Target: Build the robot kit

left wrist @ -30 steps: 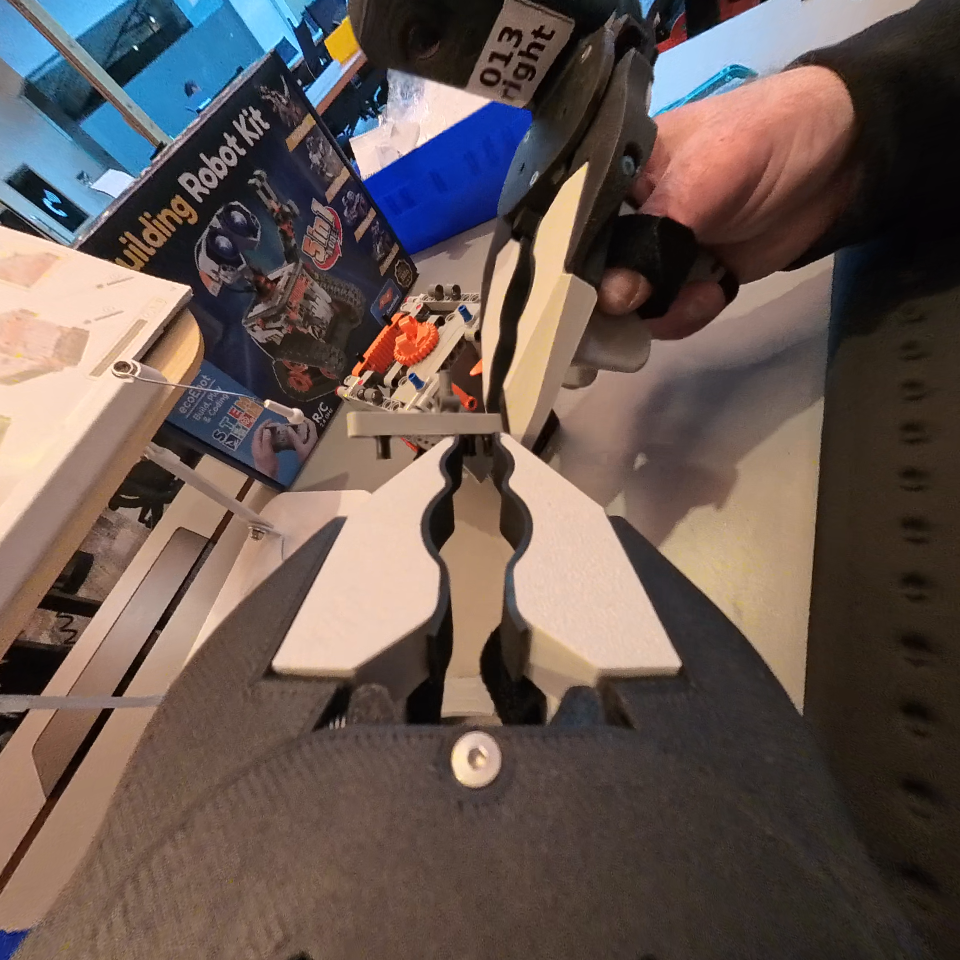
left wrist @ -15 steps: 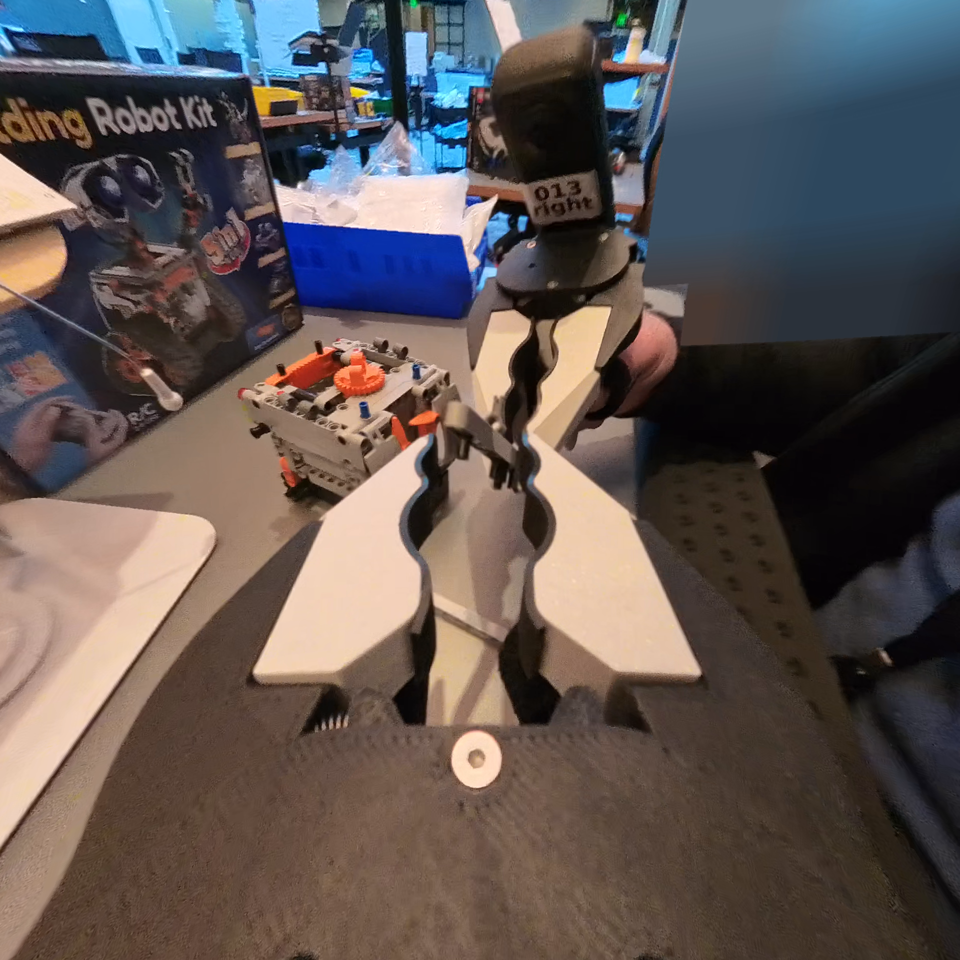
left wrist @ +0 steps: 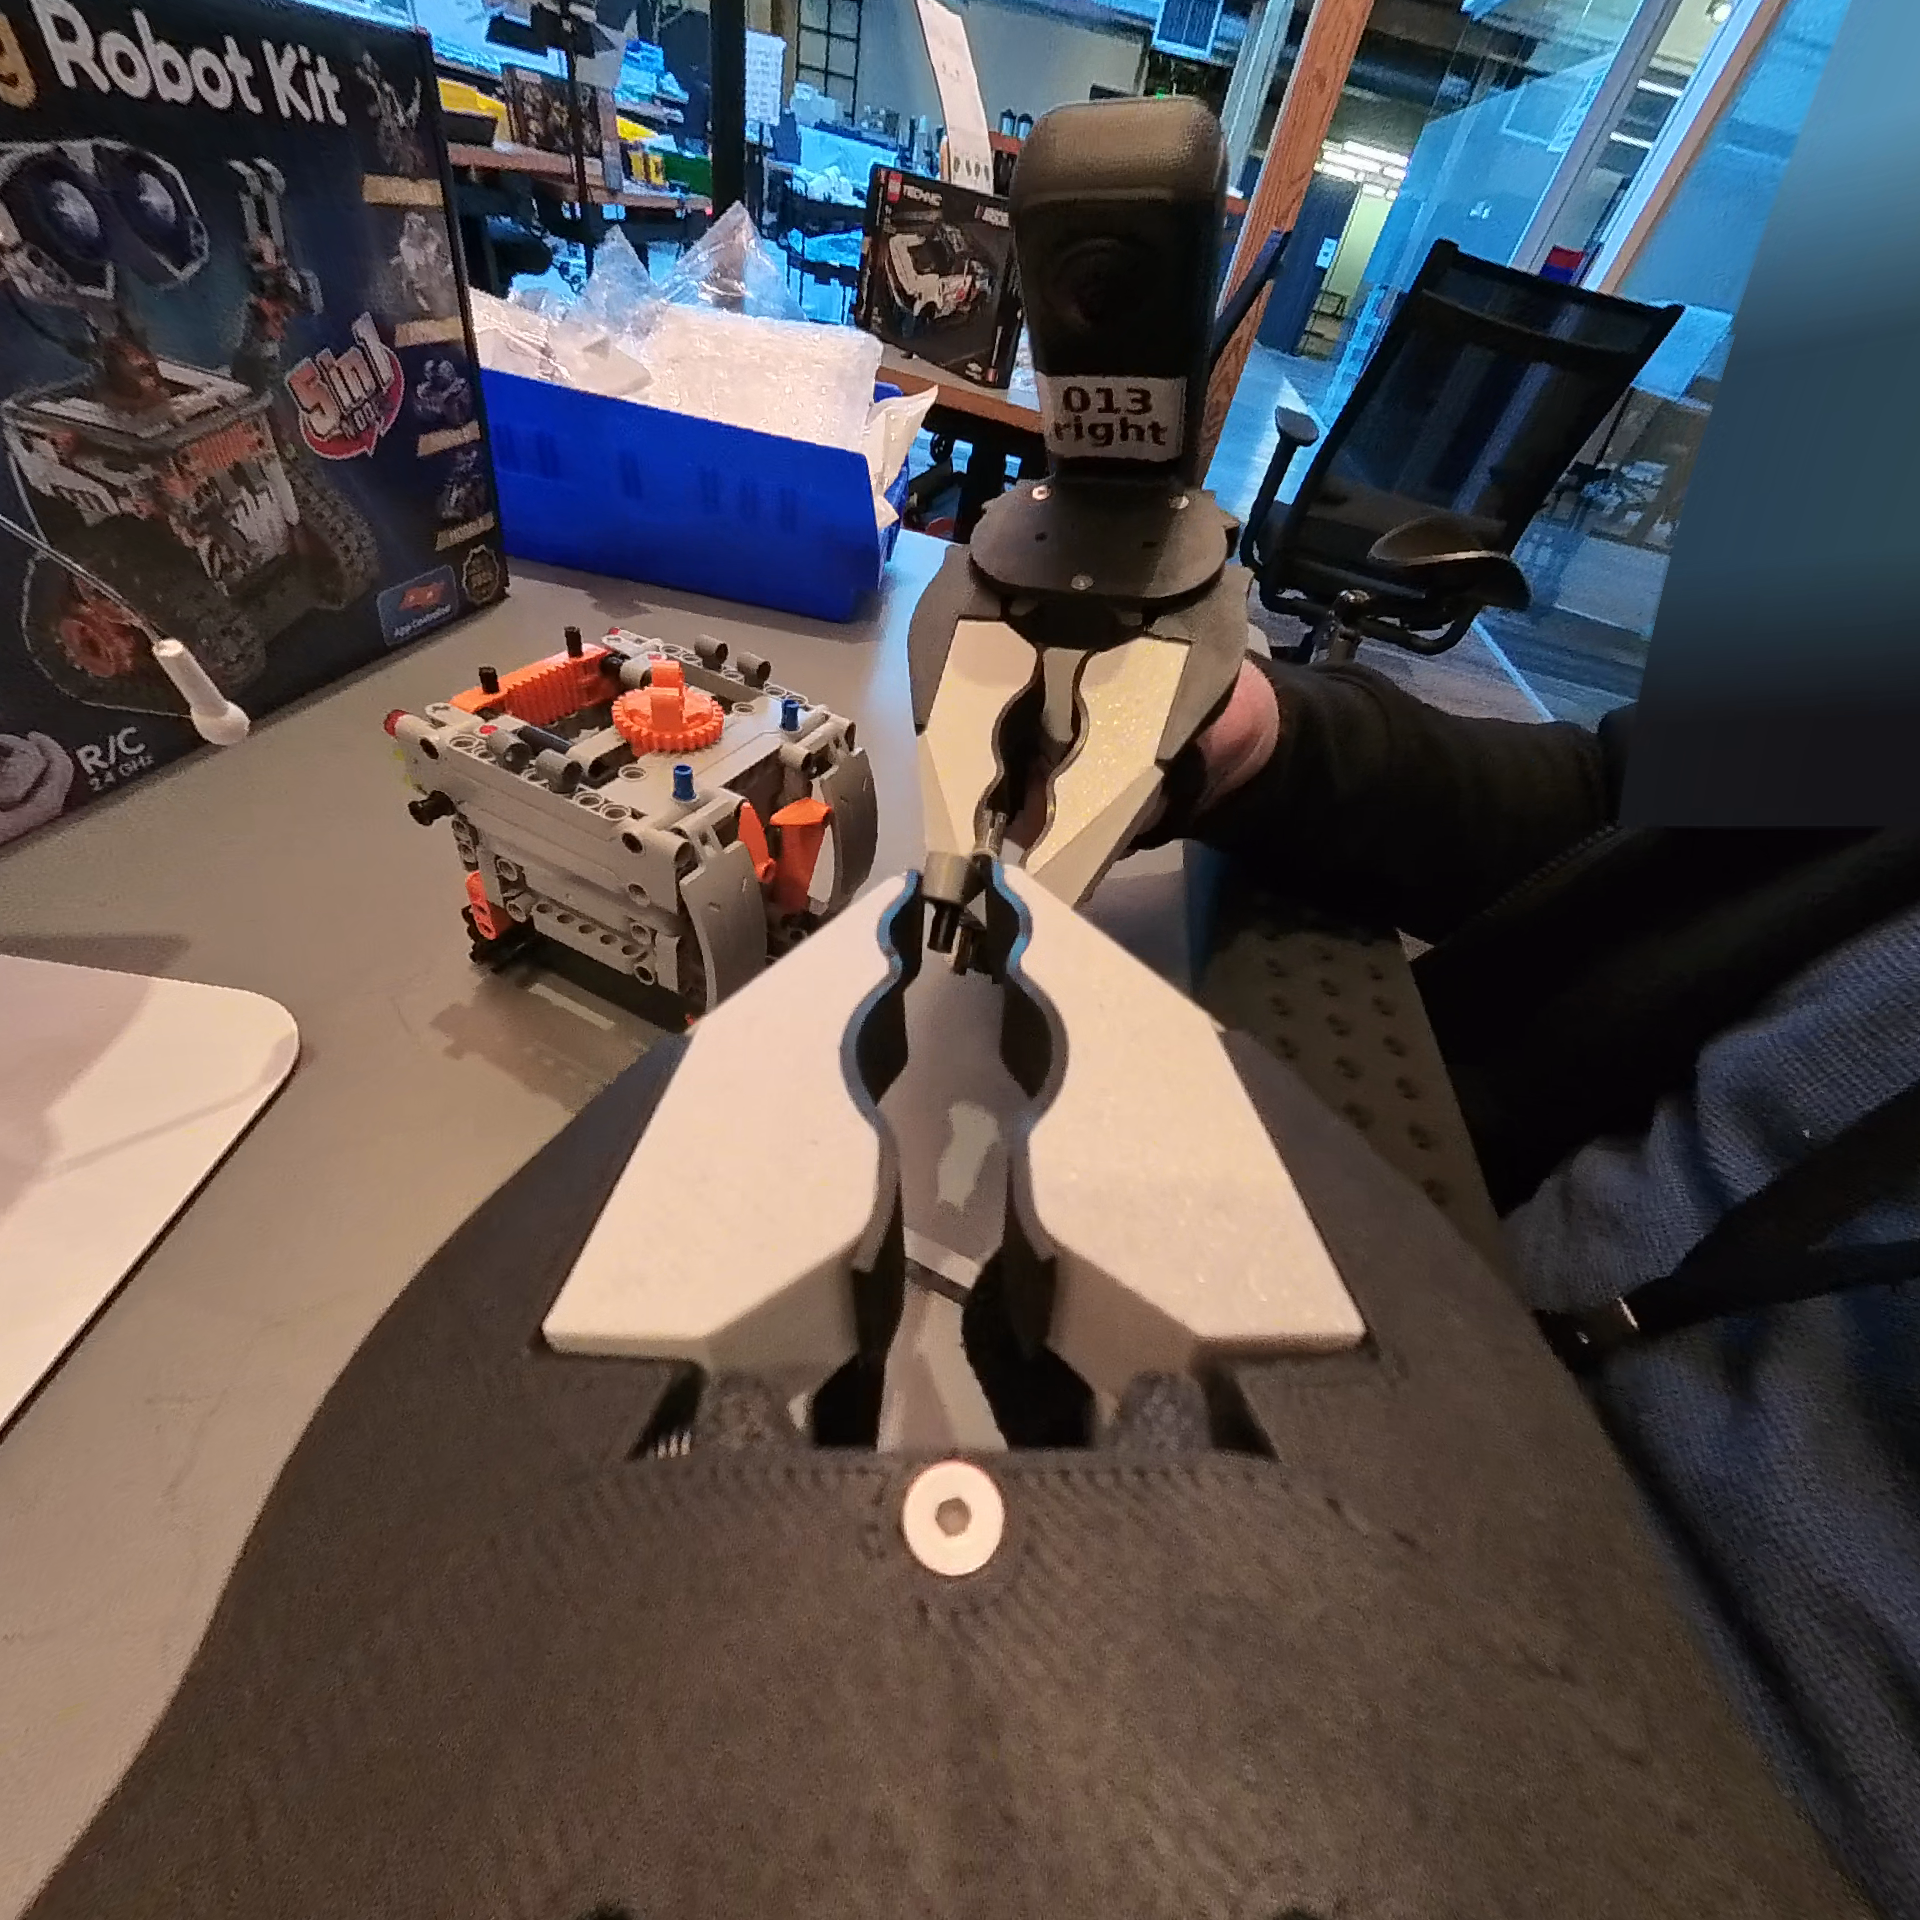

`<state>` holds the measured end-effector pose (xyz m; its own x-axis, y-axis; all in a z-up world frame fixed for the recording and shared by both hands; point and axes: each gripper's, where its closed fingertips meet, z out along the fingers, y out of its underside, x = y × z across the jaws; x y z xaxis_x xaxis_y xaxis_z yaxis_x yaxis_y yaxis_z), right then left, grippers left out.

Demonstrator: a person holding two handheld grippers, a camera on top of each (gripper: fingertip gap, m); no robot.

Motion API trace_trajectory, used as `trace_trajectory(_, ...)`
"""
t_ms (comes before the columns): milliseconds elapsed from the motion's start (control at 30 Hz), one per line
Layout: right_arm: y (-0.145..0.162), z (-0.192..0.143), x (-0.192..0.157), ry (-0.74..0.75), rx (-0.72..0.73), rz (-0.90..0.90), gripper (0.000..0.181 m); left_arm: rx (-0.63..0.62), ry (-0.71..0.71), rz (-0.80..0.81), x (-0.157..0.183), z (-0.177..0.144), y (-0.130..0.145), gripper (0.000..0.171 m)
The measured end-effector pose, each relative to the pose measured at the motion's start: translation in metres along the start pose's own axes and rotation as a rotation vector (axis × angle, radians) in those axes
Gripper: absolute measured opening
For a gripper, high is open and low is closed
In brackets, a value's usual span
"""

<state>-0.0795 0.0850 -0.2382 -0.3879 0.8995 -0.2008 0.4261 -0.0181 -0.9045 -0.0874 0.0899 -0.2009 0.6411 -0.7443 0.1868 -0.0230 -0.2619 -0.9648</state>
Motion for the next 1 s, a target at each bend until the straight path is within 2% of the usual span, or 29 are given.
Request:
trace_trajectory(733, 0.006, -0.006, 0.004, 0.011, -0.020, -0.011, 0.004, -0.024, 0.008, -0.030, -0.003, 0.004, 0.006, 0.009)
trace_trajectory(933, 0.002, -0.008, 0.012, 0.092, -0.006, -0.055, 0.011, -0.023, 0.006, -0.058, -0.006, 0.004, 0.007, 0.006)
trace_trajectory(1000, 0.002, -0.006, 0.011, 0.105, -0.011, -0.077, 0.008, -0.016, 0.017, -0.067, -0.005, 0.004, 0.006, 0.005)
